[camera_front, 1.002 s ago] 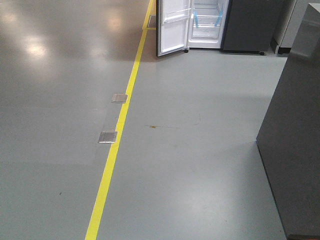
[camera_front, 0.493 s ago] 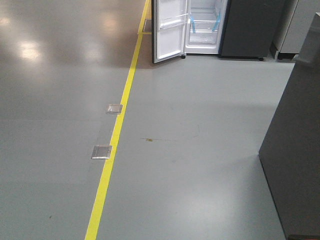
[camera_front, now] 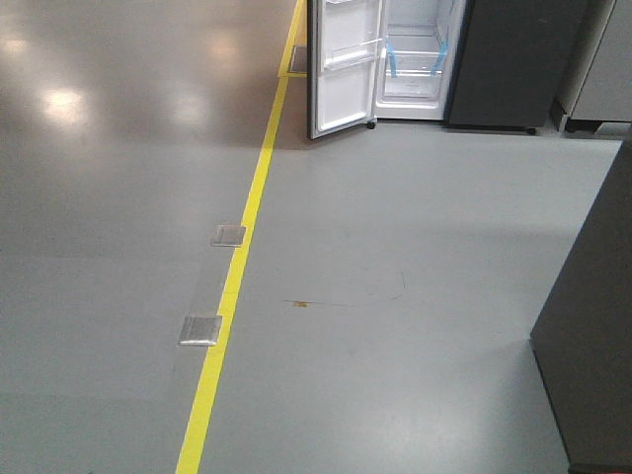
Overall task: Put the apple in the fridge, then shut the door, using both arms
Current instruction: 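Drive the base up to the open fridge door holding the apple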
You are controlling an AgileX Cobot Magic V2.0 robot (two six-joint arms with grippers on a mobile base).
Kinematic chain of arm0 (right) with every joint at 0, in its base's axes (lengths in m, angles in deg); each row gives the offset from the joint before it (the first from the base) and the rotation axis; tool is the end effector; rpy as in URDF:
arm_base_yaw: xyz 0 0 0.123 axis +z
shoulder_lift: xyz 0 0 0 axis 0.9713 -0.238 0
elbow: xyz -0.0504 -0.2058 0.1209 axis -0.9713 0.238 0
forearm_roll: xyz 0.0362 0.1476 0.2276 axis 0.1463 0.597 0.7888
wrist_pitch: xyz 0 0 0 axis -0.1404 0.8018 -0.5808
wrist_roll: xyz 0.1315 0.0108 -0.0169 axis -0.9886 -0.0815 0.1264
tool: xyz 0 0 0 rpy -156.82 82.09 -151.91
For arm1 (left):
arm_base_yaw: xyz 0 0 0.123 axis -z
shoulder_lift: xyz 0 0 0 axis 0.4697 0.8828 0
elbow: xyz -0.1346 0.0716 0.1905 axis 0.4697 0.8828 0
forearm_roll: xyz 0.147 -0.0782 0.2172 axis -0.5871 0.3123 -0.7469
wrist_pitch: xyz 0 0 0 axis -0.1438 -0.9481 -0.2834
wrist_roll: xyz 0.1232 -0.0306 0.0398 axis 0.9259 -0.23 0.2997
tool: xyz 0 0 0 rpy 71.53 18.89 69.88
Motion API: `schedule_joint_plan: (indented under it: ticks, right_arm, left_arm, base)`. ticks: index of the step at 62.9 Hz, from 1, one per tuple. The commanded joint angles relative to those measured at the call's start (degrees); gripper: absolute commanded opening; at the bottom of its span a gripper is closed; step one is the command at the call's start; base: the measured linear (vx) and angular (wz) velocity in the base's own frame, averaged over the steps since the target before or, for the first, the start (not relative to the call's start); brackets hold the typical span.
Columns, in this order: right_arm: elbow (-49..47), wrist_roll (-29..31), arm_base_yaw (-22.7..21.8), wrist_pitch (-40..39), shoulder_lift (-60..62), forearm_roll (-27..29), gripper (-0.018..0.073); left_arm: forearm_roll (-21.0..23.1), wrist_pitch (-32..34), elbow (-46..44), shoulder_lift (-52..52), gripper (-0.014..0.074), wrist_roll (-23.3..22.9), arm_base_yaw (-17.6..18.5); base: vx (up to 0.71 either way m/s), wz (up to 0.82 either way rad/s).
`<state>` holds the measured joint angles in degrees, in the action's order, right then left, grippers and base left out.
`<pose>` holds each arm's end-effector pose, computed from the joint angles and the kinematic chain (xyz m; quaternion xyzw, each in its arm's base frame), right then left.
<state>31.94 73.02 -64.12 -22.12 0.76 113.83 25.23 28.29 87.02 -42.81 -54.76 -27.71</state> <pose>0.1029 0.1043 0.2982 -0.3561 0.7710 0.2614 0.4588 0.1625 -0.0009 0.1974 -0.0098 0.7104 -0.0134 0.7036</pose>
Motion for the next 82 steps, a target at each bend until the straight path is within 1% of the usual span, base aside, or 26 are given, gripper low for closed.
schedule_joint_plan:
  ticks: [1,40,82]
  right_arm:
    - [-1.6,0.3,0.0,-2.8,-0.6,3.0,0.039]
    - [-1.6,0.3,0.0,-2.8,-0.6,3.0,0.039]
    - [-1.6,0.3,0.0,-2.8,-0.6,3.0,0.039]
  left_arm:
    - [0.0,4.3,1.2,-0.9,-0.0006,-0.6,0.4]
    - [0.0,4.3,1.2,-0.9,-0.0006,-0.6,0.4]
    - [0.0,4.3,1.2,-0.9,-0.0006,-0.6,0.4]
  base:
    - [0.27,0.02]
    - [0.29,0.01]
    - [0.3,-0.07]
